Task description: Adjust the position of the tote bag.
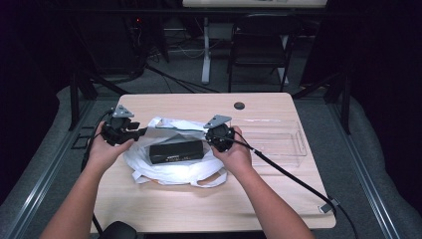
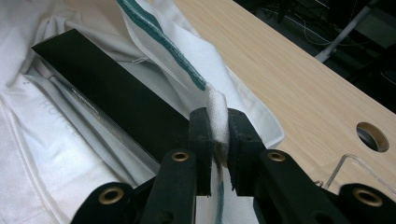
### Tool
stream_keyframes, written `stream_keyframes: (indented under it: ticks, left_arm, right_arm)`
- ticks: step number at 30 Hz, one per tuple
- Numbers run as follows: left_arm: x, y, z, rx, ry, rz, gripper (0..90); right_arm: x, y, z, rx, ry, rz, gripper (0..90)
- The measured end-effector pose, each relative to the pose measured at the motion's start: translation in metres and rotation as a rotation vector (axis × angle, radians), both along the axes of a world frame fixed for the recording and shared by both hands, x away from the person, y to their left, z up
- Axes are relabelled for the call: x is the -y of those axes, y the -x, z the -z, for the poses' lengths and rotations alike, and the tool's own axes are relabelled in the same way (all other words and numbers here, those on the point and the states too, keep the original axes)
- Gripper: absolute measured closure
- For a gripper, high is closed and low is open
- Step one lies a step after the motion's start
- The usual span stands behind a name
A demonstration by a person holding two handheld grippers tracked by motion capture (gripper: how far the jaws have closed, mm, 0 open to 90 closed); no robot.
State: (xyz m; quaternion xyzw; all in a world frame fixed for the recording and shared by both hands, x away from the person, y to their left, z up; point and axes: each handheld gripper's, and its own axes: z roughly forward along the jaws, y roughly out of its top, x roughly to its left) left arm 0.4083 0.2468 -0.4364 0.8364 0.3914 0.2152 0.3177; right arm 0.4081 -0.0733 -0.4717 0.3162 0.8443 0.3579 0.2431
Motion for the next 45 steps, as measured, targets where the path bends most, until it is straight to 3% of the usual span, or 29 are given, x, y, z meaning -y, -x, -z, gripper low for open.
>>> stream_keyframes:
  ticks: [4, 15, 23, 45]
  left_arm:
    - [0.004, -0.003, 0.009, 0.010, -0.071, -0.005, 62.1]
    - [0.010, -0.012, 0.018, 0.024, -0.112, -0.025, 78.0]
    - [0.013, -0.017, 0.020, 0.025, -0.110, -0.028, 87.0]
    - [0.020, -0.039, 0.025, -0.017, -0.114, -0.060, 88.1]
  right_arm:
    - [0.001, -0.001, 0.000, 0.003, 0.002, 0.002, 82.1]
    - [0.002, -0.006, -0.001, 0.018, 0.016, 0.013, 82.1]
    - [0.002, -0.012, 0.003, 0.025, 0.024, 0.031, 82.1]
    - [0.003, -0.026, 0.012, 0.007, 0.035, 0.049, 81.9]
